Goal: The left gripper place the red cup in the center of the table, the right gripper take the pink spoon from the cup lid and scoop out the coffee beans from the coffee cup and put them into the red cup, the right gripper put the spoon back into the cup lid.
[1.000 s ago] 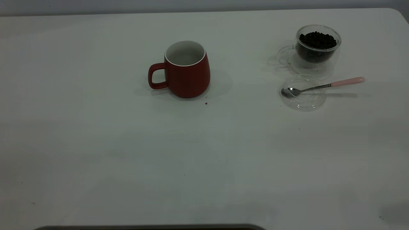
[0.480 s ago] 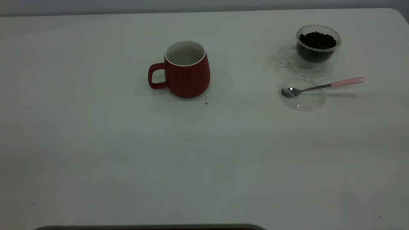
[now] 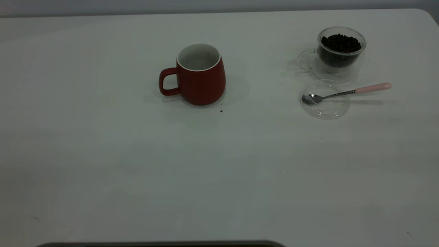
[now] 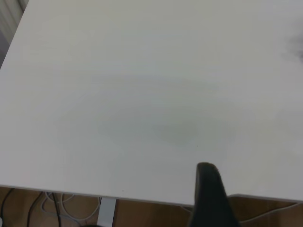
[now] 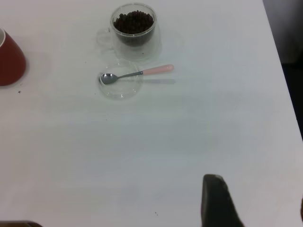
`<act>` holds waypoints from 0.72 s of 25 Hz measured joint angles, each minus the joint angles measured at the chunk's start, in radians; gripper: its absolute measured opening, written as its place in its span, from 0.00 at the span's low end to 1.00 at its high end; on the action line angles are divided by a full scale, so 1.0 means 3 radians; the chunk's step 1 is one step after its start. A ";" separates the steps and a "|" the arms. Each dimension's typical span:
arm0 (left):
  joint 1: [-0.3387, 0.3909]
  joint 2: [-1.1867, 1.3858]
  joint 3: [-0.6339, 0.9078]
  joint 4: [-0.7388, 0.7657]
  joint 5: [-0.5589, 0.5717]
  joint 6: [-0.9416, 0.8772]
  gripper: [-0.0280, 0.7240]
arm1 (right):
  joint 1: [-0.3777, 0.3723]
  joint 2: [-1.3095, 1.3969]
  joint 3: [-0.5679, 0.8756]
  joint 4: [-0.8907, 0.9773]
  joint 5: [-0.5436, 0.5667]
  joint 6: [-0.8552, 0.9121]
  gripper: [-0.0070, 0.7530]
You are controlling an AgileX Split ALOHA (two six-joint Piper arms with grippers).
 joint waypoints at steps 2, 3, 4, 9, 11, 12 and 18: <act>0.0000 0.0000 0.0000 0.0000 0.0000 0.0000 0.75 | 0.0000 0.0000 0.0000 0.0000 0.0000 0.0000 0.60; 0.0000 0.0000 0.0000 0.0000 0.0000 0.0000 0.75 | 0.0000 0.0000 0.0000 0.0000 0.0000 0.0000 0.60; 0.0000 0.0000 0.0000 0.0000 0.0000 0.0000 0.75 | 0.0000 0.0000 0.0000 0.0000 0.0000 0.0000 0.60; 0.0000 0.0000 0.0000 0.0000 0.0000 0.0010 0.75 | -0.0001 0.0000 0.0000 0.0000 0.0000 0.0000 0.60; 0.0000 0.0000 0.0000 0.0000 0.0000 0.0010 0.75 | -0.0001 0.0000 0.0000 0.0000 0.0000 0.0000 0.60; 0.0000 0.0000 0.0000 0.0000 0.0000 0.0010 0.75 | -0.0001 0.0000 0.0000 0.0000 0.0000 0.0000 0.60; 0.0000 0.0000 0.0000 0.0000 0.0000 0.0007 0.75 | 0.0061 0.0000 0.0000 0.0000 0.0000 -0.0008 0.60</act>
